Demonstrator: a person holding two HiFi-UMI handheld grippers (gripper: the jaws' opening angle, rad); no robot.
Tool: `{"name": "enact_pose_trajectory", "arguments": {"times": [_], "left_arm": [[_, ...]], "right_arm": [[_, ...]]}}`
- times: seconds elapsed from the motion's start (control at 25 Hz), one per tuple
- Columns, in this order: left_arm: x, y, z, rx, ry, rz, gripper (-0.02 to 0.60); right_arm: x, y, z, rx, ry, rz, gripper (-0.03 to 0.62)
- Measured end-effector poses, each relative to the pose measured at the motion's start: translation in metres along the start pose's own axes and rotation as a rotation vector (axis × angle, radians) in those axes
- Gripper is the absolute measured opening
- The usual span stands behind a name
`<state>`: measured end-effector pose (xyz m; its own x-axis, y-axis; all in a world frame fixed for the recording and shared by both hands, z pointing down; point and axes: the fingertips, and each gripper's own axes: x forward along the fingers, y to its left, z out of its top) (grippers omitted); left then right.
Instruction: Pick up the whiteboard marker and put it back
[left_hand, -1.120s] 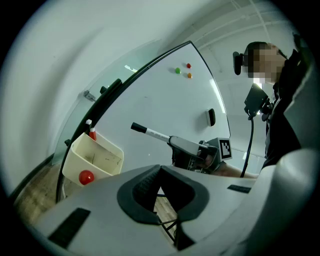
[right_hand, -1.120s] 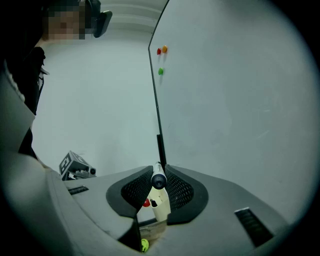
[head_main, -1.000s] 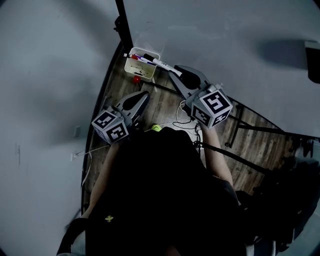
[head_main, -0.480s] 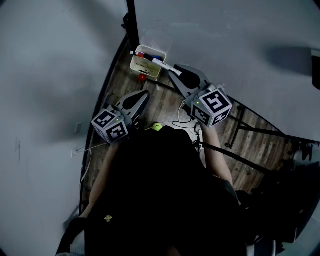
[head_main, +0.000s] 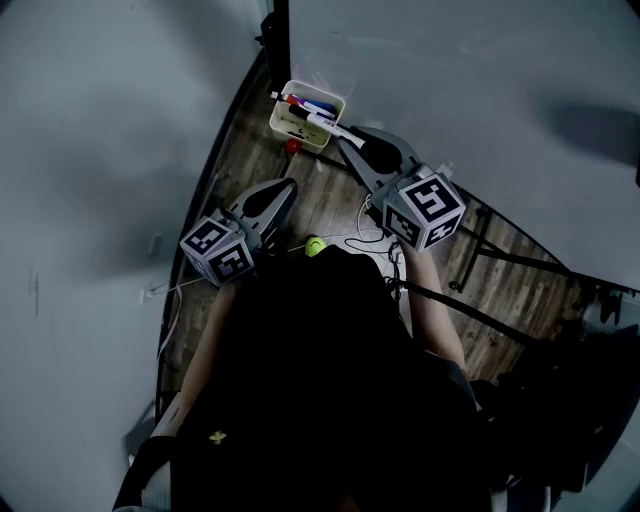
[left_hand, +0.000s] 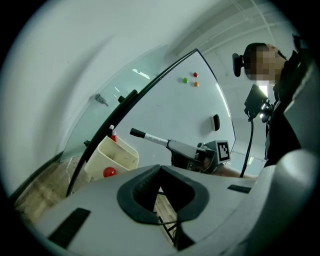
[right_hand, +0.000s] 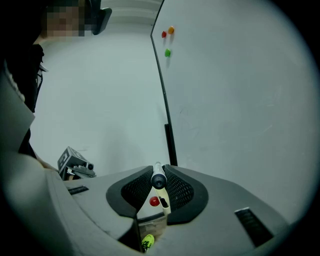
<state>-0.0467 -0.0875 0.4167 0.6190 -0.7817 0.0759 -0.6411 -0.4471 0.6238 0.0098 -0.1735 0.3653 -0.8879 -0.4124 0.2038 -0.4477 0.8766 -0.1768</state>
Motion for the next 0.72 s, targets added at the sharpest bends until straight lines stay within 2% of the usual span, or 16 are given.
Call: {"name": "enact_pose_trajectory", "arguments": {"times": [0.4, 0.72], "left_arm": [[-0.018, 0.016, -0.001, -0.033, 0.01, 0.034, 0.02], [-0.031, 0.032, -0.003, -0.072, 0.012, 0.068, 0.02]], "right_arm": [[0.019, -0.002, -0.02, 0.003, 0.06, -0.007, 0.089], [0.034, -0.004, -0.035, -0.054, 0.132, -0.02, 0.089]]}}
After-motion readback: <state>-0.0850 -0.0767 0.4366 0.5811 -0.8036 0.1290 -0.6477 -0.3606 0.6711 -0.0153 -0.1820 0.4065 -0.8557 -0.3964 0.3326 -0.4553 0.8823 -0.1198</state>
